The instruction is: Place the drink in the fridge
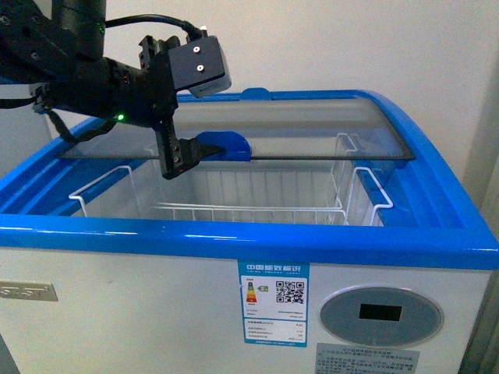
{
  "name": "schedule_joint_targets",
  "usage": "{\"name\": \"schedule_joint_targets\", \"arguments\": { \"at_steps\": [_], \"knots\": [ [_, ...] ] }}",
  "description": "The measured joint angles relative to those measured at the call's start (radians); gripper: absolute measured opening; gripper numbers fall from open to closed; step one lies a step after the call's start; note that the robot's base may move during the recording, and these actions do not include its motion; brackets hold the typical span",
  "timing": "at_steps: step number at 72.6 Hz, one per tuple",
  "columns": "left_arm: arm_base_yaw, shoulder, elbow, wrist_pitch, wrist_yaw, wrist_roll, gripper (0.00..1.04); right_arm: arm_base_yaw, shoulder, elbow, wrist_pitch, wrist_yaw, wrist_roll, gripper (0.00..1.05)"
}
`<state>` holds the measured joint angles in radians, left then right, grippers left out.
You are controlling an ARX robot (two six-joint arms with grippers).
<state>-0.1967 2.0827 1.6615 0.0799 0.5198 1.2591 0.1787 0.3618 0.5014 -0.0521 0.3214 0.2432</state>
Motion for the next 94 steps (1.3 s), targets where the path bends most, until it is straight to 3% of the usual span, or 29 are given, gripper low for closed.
{"name": "schedule_joint_targets", "arguments": {
  "at_steps": [20,36,42,54,67,70,74,79,85,94],
  "knots": [
    [-0.001,0.179,0.292,-0.019,-0.109,-0.018,0.97,0.000,0.000,0.000,0.000,0.000,0.000,0.42],
    [0.000,0.253,0.360,0.134,-0.241,-0.103,0.97,0.000,0.000,0.000,0.000,0.000,0.000,0.42],
    [-0.007,0.241,0.302,0.223,-0.316,-0.205,0.97,0.000,0.000,0.000,0.000,0.000,0.000,0.42],
    [-0.004,0.114,0.090,0.257,-0.467,-0.438,0.97,0.000,0.000,0.000,0.000,0.000,0.000,0.42],
    [0.026,-0.177,-0.249,0.264,-0.447,-0.799,0.97,0.000,0.000,0.000,0.000,-0.001,0.000,0.42],
    [0.025,-0.259,-0.355,0.332,-0.513,-0.897,0.92,0.000,0.001,0.000,-0.002,-0.008,-0.001,0.42],
    [0.023,-0.407,-0.574,0.528,-0.650,-1.059,0.80,-0.081,0.053,0.109,-0.262,-0.238,-0.051,0.42],
    [0.031,-0.587,-0.823,0.659,-0.665,-1.162,0.66,-0.137,0.093,0.160,-0.410,-0.434,-0.145,0.42],
    [0.047,-0.698,-0.988,0.705,-0.657,-1.204,0.53,-0.176,0.171,0.168,-0.367,-0.568,-0.265,0.42],
    [0.077,-0.763,-1.154,0.738,-0.645,-1.236,0.34,-0.184,0.365,0.275,-0.226,-0.651,-0.483,0.42]
  ]
}}
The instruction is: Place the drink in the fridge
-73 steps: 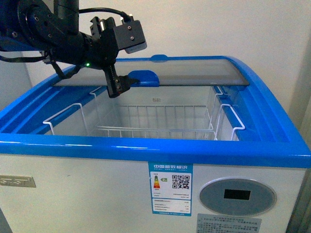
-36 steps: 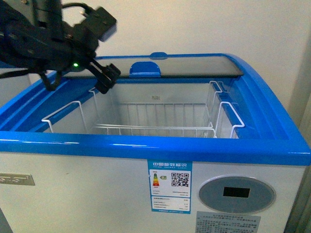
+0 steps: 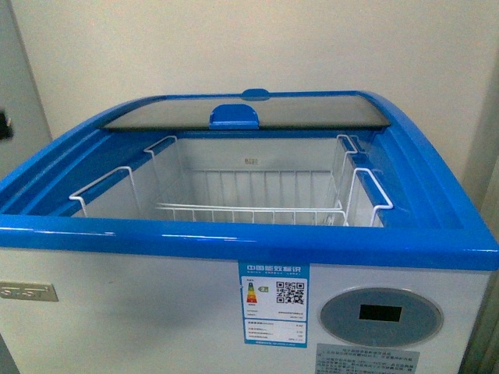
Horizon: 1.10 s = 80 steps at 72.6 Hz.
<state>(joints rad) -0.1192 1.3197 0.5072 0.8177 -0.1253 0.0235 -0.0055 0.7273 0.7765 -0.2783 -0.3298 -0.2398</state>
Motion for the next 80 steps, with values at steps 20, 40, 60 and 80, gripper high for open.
{"name": "schedule_joint_targets", "arguments": {
  "at_steps": [20,40,60,80],
  "knots": [
    [0.045,-0.200,-0.245,0.033,0.054,-0.018,0.03,0.167,0.823,0.618,-0.165,0.083,-0.686,0.42],
    [0.115,-0.378,-0.368,-0.023,0.125,-0.018,0.03,0.256,1.360,1.228,-0.422,0.228,-0.927,0.42],
    [0.115,-0.529,-0.430,-0.114,0.125,-0.018,0.03,0.323,1.582,1.502,-0.607,0.241,-0.969,0.42],
    [0.115,-0.630,-0.492,-0.155,0.125,-0.019,0.03,0.325,1.732,1.632,-0.607,0.298,-0.967,0.42]
  ]
}}
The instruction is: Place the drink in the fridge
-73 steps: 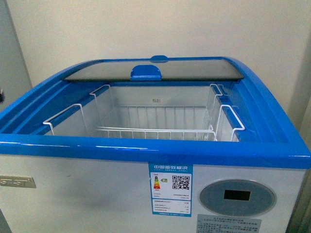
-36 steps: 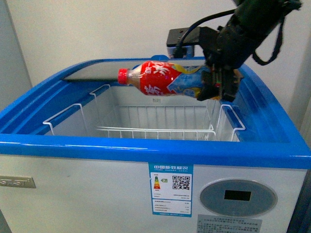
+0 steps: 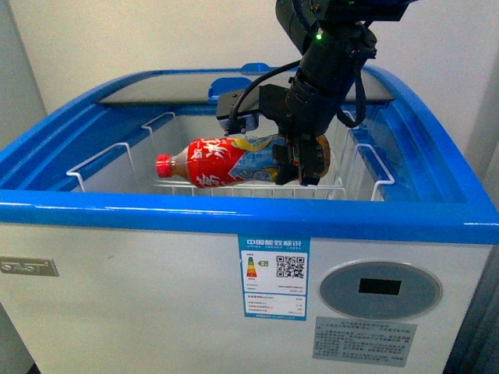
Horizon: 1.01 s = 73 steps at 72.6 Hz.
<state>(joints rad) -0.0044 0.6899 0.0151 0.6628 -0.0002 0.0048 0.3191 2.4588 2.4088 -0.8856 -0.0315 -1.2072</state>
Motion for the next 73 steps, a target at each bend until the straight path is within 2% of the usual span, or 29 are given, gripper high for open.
{"name": "schedule_joint_targets", "arguments": {
  "at_steps": [18,33,41,60,62,63,73],
  "knots": [
    [0.000,-0.151,0.000,-0.133,0.001,0.000,0.03,-0.010,0.068,0.007,0.069,0.029,0.010,0.42],
    [0.000,-0.250,0.000,-0.226,0.000,0.000,0.03,0.006,0.067,-0.148,0.217,0.034,0.010,0.42],
    [0.000,-0.317,0.000,-0.290,0.000,0.000,0.03,0.020,0.067,-0.295,0.354,0.048,0.007,0.42],
    [0.000,-0.421,0.000,-0.393,0.000,0.000,0.03,0.024,0.021,-0.412,0.501,0.047,0.011,0.42],
    [0.000,-0.430,0.000,-0.402,0.000,0.000,0.03,0.024,0.019,-0.417,0.504,0.047,0.010,0.44],
    [0.000,-0.434,0.000,-0.405,0.000,0.000,0.03,0.024,0.015,-0.422,0.505,0.047,0.010,0.49],
    [0.000,-0.468,0.000,-0.440,0.000,0.000,0.03,0.023,-0.014,-0.435,0.498,0.024,0.015,0.71]
  ]
}}
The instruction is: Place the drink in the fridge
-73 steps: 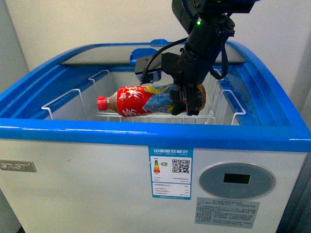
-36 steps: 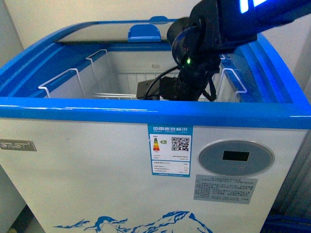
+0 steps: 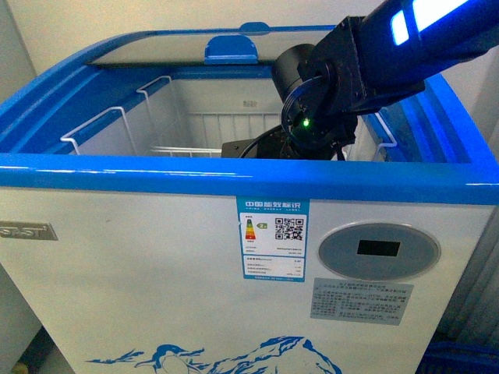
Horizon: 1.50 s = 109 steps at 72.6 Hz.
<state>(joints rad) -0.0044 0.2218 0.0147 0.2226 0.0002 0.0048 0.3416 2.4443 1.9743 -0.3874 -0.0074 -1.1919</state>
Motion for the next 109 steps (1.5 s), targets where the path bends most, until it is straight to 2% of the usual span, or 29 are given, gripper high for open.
{"name": "schedule_joint_targets", "arguments": {
  "at_steps": [13,16,22,27,30,37,51,60,61,69,74,77,80,94,97,109],
  "knots": [
    [0.000,-0.041,0.000,-0.041,0.000,0.000,0.03,-0.006,-0.104,0.011,-0.042,-0.082,0.055,0.98],
    [0.000,-0.080,0.000,-0.090,0.000,0.000,0.03,-0.013,-0.135,0.017,-0.056,-0.103,0.077,0.98],
    [0.000,-0.197,0.000,-0.212,0.000,0.000,0.03,-0.025,-0.212,0.015,-0.094,-0.216,0.179,0.97],
    [0.000,-0.212,0.000,-0.220,0.000,0.000,0.03,-0.045,-0.323,-0.021,-0.087,-0.327,0.343,0.97],
    [0.000,-0.215,0.000,-0.221,0.000,0.000,0.03,-0.070,-0.403,-0.078,-0.029,-0.357,0.463,0.97],
    [0.000,-0.216,0.000,-0.221,0.000,0.000,0.03,-0.129,-0.526,-0.197,0.097,-0.301,0.630,0.97],
    [0.000,-0.216,0.000,-0.221,0.000,0.000,0.03,-0.264,-0.782,-0.535,0.228,-0.017,0.967,0.97],
    [0.000,-0.216,0.000,-0.221,0.000,0.000,0.03,-0.309,-1.031,-0.826,0.200,-0.038,1.111,0.97],
    [0.000,-0.216,0.000,-0.221,0.000,0.000,0.03,-0.313,-1.052,-0.852,0.217,-0.034,1.123,0.95],
    [0.000,-0.216,0.000,-0.221,0.000,0.000,0.03,-0.338,-1.352,-1.223,0.668,0.006,1.160,0.75],
    [0.000,-0.216,0.000,-0.221,0.000,0.000,0.03,-0.341,-1.434,-1.339,0.786,0.008,1.171,0.65],
    [0.000,-0.216,0.000,-0.221,0.001,0.000,0.03,-0.341,-1.504,-1.443,0.849,0.008,1.176,0.54],
    [0.000,-0.216,0.000,-0.221,0.000,0.000,0.03,-0.341,-1.531,-1.506,0.874,0.007,1.178,0.44],
    [0.000,-0.217,0.000,-0.221,0.000,0.000,0.03,-0.341,-1.578,-1.661,0.905,0.008,1.180,0.13],
    [0.000,-0.217,0.000,-0.221,0.000,0.000,0.03,-0.341,-1.614,-1.689,0.915,0.008,1.180,0.04],
    [0.000,-0.217,0.000,-0.222,0.000,0.000,0.03,-0.341,-1.690,-1.763,0.923,0.007,1.181,0.03]
  ]
}}
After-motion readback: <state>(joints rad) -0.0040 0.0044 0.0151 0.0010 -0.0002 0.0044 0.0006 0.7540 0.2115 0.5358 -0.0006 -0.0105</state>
